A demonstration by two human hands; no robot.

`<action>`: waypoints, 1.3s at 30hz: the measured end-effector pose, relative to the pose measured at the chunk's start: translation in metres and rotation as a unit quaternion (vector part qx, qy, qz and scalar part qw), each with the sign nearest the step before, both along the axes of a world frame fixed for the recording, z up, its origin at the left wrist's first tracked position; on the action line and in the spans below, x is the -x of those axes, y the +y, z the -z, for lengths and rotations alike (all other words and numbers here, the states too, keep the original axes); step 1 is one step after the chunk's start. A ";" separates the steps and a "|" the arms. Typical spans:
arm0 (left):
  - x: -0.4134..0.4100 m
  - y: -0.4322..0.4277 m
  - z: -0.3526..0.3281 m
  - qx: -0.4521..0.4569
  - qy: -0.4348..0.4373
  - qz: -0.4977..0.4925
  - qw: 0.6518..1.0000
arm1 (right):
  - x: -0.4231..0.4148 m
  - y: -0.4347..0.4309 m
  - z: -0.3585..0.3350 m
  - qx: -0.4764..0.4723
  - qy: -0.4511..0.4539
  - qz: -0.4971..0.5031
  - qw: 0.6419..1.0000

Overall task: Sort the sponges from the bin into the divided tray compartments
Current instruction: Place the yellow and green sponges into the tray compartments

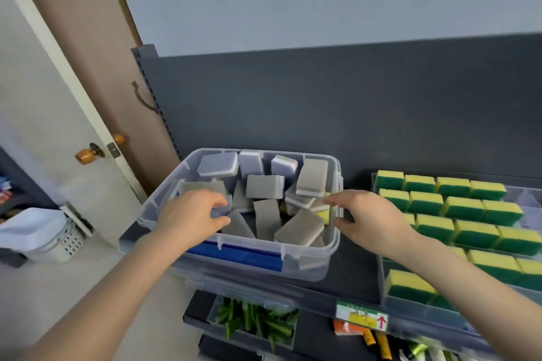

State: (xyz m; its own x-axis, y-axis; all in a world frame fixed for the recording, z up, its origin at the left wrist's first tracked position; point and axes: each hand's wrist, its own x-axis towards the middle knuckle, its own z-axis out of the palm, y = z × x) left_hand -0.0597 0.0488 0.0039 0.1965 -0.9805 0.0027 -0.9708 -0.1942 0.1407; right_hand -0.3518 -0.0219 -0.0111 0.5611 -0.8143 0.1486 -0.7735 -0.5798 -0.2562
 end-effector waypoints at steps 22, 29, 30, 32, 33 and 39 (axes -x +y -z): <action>-0.073 -0.082 0.007 0.048 0.026 -0.068 0.996 | -0.091 -0.115 0.042 0.018 0.210 -0.007 0.978; -0.054 -0.115 0.022 0.075 0.116 0.001 0.990 | -0.108 -0.073 0.036 0.116 0.103 -0.159 0.975; -0.049 -0.122 0.022 0.090 0.134 0.015 0.987 | -0.112 -0.068 0.034 0.115 0.091 -0.172 0.974; -0.036 -0.140 0.020 0.117 0.145 0.048 0.981 | -0.121 -0.060 0.035 0.107 0.083 -0.194 0.972; -0.030 -0.150 0.019 0.126 0.142 0.070 0.979 | -0.125 -0.056 0.036 0.098 0.070 -0.218 0.968; 0.000 -0.189 0.029 -0.036 0.137 0.218 0.966 | -0.118 -0.042 0.017 -0.140 -0.104 -0.238 0.955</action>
